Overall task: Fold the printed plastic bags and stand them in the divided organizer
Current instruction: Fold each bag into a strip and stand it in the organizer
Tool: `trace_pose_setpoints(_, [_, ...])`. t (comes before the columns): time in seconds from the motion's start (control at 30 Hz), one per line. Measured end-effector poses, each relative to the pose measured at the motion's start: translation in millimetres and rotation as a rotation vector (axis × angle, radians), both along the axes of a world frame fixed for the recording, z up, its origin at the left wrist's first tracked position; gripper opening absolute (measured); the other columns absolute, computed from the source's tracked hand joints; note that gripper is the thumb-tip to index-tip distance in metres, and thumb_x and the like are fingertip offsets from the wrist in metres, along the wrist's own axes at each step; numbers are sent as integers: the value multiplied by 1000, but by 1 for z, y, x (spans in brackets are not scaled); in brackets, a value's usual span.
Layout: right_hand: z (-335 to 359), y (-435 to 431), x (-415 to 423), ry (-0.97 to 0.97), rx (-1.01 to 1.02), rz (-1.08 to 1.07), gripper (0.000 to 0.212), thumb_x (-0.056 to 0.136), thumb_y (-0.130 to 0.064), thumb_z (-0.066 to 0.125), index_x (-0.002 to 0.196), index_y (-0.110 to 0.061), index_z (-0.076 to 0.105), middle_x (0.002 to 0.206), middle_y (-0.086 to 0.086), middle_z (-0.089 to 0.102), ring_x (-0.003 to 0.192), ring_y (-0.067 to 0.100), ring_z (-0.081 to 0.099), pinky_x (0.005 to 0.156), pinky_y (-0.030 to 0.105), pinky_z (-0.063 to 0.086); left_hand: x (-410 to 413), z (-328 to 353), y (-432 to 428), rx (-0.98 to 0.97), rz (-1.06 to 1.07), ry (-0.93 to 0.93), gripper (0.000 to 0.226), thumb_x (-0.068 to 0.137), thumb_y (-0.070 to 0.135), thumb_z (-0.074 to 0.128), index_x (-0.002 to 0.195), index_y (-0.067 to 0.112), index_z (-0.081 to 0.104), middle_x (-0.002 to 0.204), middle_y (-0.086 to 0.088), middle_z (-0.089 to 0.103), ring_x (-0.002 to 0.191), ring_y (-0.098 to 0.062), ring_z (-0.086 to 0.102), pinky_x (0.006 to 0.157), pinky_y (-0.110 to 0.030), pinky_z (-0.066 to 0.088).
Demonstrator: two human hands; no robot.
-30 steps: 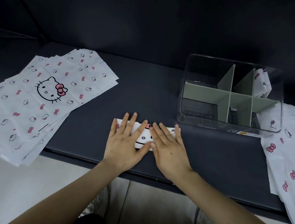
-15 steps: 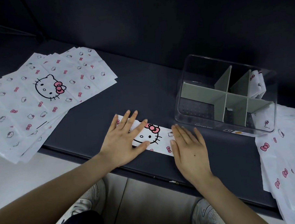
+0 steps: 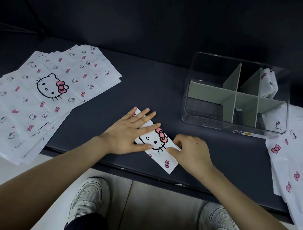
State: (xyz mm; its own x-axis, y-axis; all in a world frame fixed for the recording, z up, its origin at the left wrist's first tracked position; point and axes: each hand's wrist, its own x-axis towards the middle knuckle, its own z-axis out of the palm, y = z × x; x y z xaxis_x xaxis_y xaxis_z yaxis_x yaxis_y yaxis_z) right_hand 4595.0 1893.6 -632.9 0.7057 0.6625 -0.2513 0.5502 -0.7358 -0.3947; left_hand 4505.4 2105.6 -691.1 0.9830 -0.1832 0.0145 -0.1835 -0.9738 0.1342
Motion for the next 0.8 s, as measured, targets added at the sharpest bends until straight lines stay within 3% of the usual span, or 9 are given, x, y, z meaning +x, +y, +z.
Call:
trace_pose_setpoints(0.13, [-1,-3,-5,208,121,-120,21,81,-23,71,68,-15,56,60,-8,54,59,14,53,56,25,42,-9,11,-13,-117,64,-170,64,92,57,43,144,19,42,154,-10,31,145,-27,21,118,-46,13])
trace_pose_setpoints(0.23, [-1,-5,-6,386,204,-264,23,77,-15,75,62,-11,57,60,0,63,50,13,58,47,30,49,-33,15,-44,-454,115,-272,49,90,41,58,130,12,59,144,-5,48,140,-22,36,114,-42,31])
trace_pose_setpoints(0.3, [2,-6,-8,538,272,-344,24,78,-10,75,64,-7,56,62,9,67,42,11,57,40,27,43,-48,11,-62,-560,103,-207,51,87,39,62,132,15,58,141,0,51,138,-16,38,112,-39,34])
trace_pose_setpoints(0.4, [11,-4,-14,785,373,-501,22,79,-6,75,69,-3,55,60,11,67,42,13,59,37,22,41,-53,-1,-70,-444,140,-152,61,82,46,62,138,23,50,143,5,49,138,-10,37,113,-33,31])
trace_pose_setpoints(0.57, [30,4,-15,1107,421,-667,16,81,-7,72,77,-2,58,54,4,65,43,7,59,39,16,44,-45,6,-69,-639,251,-201,41,95,33,49,135,26,54,137,13,54,128,-2,48,104,-25,42])
trace_pose_setpoints(0.63, [37,7,-13,1110,443,-658,18,86,-18,68,77,-4,60,56,5,65,44,8,59,39,18,44,-44,8,-67,-761,327,-168,37,97,37,44,132,32,54,127,16,62,117,-3,57,96,-26,47])
trace_pose_setpoints(0.67, [39,7,-12,1038,459,-631,24,88,-28,65,78,-6,63,60,5,67,46,10,60,40,20,42,-44,8,-66,-803,391,-114,40,97,49,39,128,33,57,119,14,66,109,-8,62,92,-31,49])
trace_pose_setpoints(0.73, [41,5,-8,782,478,-536,37,87,-52,55,87,-17,68,78,0,73,53,13,62,45,23,41,-42,11,-62,-927,550,19,73,87,76,26,115,21,65,104,0,70,96,-21,65,86,-42,50])
trace_pose_setpoints(0.8, [40,3,-2,665,515,-386,44,81,-65,54,104,-30,66,99,-11,71,65,10,65,52,22,42,-41,12,-60,-1069,636,86,79,81,79,27,110,18,66,103,-1,71,99,-20,65,91,-43,49])
